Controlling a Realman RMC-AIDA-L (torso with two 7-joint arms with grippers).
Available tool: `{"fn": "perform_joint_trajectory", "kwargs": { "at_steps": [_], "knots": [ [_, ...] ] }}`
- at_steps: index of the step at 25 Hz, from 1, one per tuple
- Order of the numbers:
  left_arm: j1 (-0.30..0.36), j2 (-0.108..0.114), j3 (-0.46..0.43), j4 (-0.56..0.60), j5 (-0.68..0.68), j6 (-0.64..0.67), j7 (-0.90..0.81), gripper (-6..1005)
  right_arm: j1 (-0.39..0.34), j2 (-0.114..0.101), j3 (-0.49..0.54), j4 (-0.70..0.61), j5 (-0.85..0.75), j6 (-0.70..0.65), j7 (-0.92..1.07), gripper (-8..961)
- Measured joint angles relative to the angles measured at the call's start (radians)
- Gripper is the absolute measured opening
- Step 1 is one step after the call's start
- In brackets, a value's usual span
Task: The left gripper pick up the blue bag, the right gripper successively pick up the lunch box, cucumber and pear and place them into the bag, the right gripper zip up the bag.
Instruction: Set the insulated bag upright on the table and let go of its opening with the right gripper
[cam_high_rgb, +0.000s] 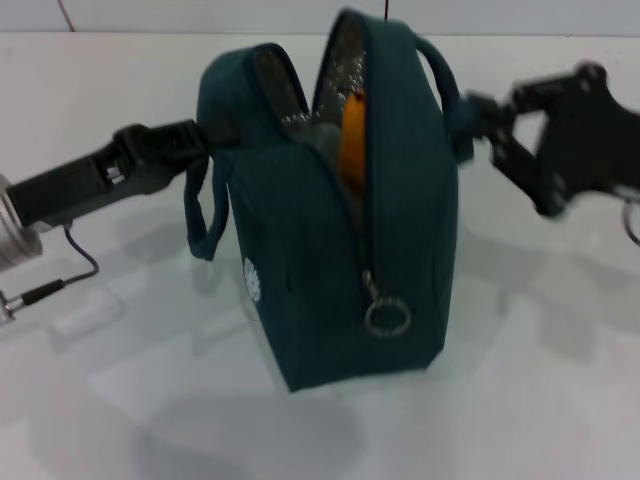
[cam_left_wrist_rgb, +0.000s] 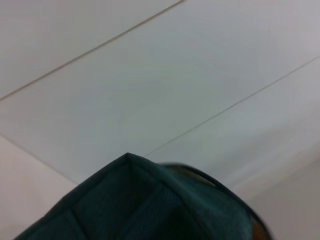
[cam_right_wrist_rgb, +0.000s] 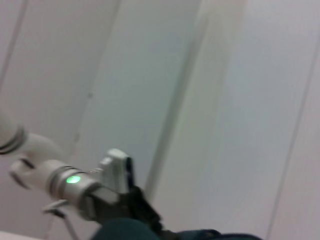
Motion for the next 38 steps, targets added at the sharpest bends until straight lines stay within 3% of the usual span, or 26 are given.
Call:
{"fn": "perform_joint_trajectory", "kwargs": {
  "at_steps": [5,9,18,22,30,38],
  "knots": [
    [0.008,0.000,0.001,-0.048,0.013,-0.030,0.029,48,-0.039,-0.008,0.085,0.008,-0.065,-0.165,0.005,58],
    [0.003,-0.001,0.001,-0.068,0.013,-0.050,0.048,48,-0.051,-0.002,0.135,0.013,-0.077,-0.176,0.006,58],
    [-0.129,-0.004,0.038,-0.141,0.012,-0.080,0.096,48,-0.010,0.001,0.225,0.024,-0.073,-0.095,-0.003,57],
    [-0.172,-0.004,0.102,-0.170,0.014,-0.128,0.116,48,-0.006,0.000,0.239,-0.011,-0.094,-0.109,0.000,57],
    [-0.095,-0.005,0.212,-0.219,0.012,-0.322,0.152,48,-0.011,0.002,0.167,0.079,-0.227,-0.115,-0.003,57],
    [-0.058,-0.005,0.212,-0.234,0.004,-0.315,0.165,49,-0.007,0.005,0.155,0.113,-0.230,-0.166,-0.008,57]
  ]
}}
